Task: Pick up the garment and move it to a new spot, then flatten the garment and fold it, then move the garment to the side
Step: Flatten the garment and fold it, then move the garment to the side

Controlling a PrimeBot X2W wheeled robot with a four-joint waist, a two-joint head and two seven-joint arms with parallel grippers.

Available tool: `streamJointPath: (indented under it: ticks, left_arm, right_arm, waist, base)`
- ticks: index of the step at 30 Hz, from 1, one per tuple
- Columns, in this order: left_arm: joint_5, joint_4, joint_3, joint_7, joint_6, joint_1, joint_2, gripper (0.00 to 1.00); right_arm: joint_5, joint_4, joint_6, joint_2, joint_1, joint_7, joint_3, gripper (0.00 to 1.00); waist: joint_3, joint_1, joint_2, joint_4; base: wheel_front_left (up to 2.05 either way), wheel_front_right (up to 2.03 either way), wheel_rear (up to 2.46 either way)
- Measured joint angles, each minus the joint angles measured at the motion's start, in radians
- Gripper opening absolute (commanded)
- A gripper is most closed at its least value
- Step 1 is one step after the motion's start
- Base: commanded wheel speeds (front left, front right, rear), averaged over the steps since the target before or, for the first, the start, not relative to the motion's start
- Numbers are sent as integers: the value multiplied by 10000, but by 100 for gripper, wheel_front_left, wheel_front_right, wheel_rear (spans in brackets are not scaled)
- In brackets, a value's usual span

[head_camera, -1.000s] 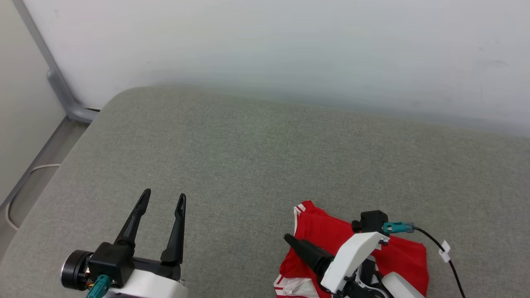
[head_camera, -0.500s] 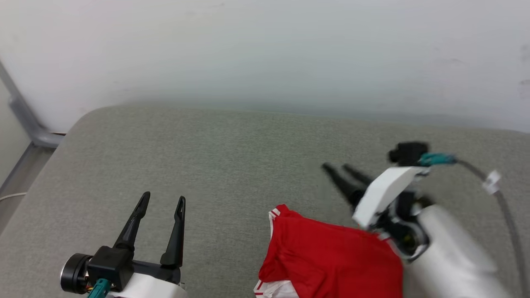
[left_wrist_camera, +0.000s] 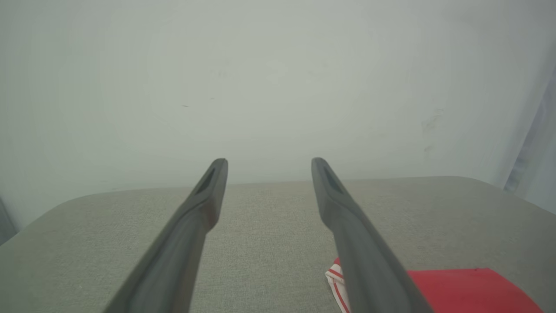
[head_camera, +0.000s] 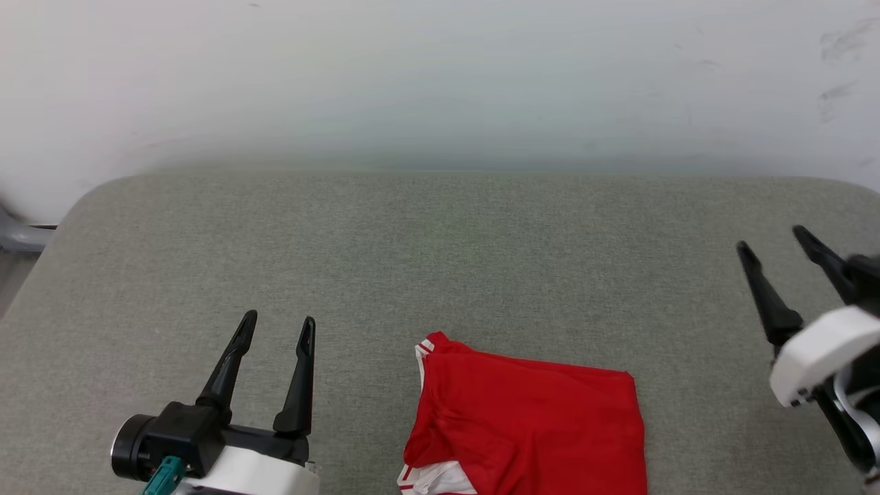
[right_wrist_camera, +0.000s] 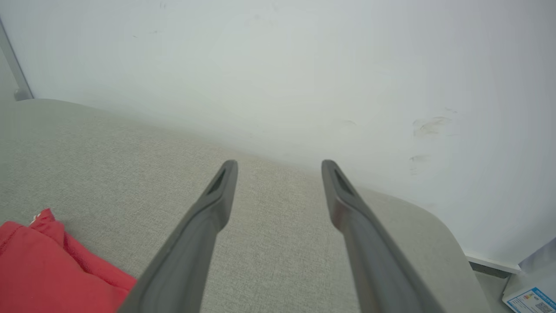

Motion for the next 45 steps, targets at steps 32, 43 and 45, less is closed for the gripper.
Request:
streamJointPath:
  ticks: [32, 43, 45]
  left_arm:
    - [-619, 433, -125, 0, 0, 270, -159, 100]
    - [-594, 435, -184, 0, 0, 222, -159, 100]
    - [-587, 437, -209, 0, 0, 173, -153, 100]
  right_arm:
    - [-1034, -767, -4, 2675, 3095, -3091, -1827, 100]
    - [-525, -1181, -2, 2274, 2995, -1379, -1216, 100]
    - [-222, -1360, -4, 2057, 2960, -286, -924, 100]
  waist:
    - [109, 0, 0, -39]
    - [231, 0, 0, 42]
    - [292, 0, 0, 74]
  base:
    - [0, 0, 0]
    - [0, 0, 0]
    - [0, 0, 0]
